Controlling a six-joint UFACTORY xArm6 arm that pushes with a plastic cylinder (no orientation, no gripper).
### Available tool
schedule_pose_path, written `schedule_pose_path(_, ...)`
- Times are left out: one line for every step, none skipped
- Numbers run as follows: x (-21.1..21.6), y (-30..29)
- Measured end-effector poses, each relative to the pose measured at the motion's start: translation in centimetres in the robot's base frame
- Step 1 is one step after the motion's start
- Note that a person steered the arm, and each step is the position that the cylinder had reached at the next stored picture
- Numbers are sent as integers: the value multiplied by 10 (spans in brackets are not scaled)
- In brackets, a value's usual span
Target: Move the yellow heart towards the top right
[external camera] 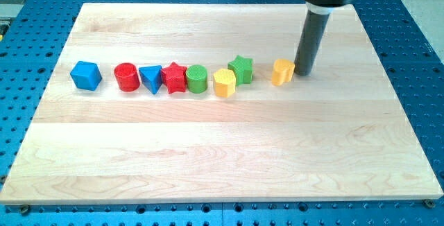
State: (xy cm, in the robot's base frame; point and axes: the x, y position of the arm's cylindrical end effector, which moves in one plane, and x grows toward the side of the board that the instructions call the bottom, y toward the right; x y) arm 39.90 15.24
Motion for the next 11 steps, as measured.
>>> schedule_pose_path(19,-23)
schedule_pose_path(17,-26)
schedule_pose_path(48,-27)
schedule_pose_path(50,-79)
schedule_pose_path(9,-88)
schedule_pose_path(-35,-34)
schedule_pose_path(-49,-20)
schedule_pose_path(-25,-26)
schedule_pose_path(-9,-7)
schedule_pose_path(-36,45)
schedule_pose_path(-64,87)
